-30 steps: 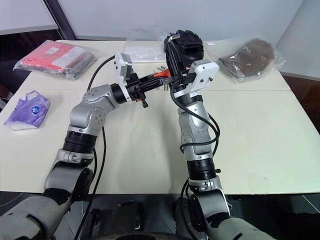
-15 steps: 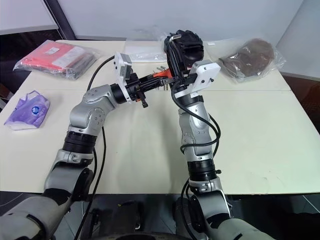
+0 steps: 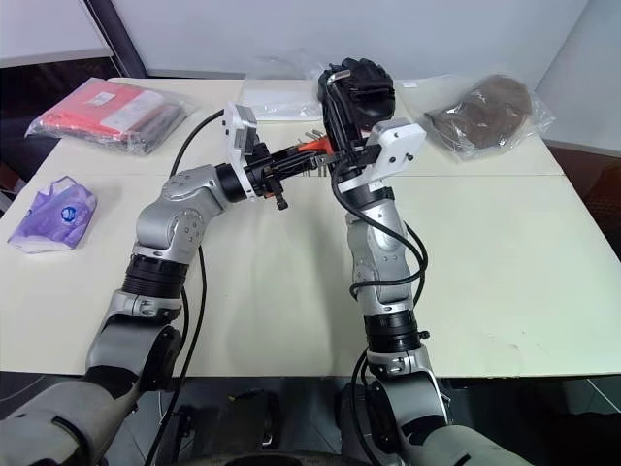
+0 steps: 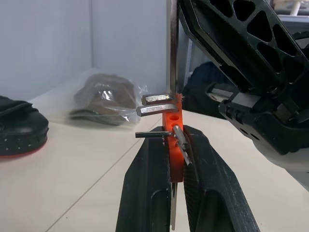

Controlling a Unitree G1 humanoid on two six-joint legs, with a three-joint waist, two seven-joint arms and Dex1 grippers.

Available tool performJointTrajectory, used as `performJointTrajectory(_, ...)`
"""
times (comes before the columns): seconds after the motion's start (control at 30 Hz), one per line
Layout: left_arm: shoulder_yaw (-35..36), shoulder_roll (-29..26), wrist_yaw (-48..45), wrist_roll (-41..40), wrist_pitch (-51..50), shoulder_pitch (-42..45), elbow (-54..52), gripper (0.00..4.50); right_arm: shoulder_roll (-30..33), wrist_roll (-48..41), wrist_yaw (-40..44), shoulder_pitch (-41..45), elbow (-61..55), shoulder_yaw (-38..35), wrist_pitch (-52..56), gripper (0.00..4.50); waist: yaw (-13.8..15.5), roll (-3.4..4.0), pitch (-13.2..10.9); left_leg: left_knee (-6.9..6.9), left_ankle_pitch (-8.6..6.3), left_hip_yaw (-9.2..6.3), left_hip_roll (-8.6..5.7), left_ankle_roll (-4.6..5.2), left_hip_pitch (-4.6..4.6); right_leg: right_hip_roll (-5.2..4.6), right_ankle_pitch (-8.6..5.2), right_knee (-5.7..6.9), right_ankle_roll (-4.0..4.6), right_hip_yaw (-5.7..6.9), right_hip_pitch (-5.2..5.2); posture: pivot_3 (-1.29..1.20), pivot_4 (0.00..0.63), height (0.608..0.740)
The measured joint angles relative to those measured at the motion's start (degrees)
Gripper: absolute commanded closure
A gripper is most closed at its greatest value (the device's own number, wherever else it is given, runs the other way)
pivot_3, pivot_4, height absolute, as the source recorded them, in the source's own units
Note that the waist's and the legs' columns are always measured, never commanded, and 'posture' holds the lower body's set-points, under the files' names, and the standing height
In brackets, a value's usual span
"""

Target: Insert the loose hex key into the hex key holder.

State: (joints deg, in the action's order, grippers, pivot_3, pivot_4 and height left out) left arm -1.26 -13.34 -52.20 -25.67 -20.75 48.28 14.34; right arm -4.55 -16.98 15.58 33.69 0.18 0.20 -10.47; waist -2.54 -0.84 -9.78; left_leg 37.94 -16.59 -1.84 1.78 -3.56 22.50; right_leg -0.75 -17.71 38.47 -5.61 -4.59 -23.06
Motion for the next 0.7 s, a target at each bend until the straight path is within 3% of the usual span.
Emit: performJointTrajectory(0.7,0.01,-0.01,0.01,-0.01,-0.07,0.0,-0.31,4.5,0.77,-0.01,-0.08,-0.06,-0.03,0.01,0.0,4.47,0.0,0.0,0.0,0.0,0.0,0.0,0.0,0.0,0.0,0.0,0.0,0.0,0.0,0.0,0.0,0.0,0.15,0.74)
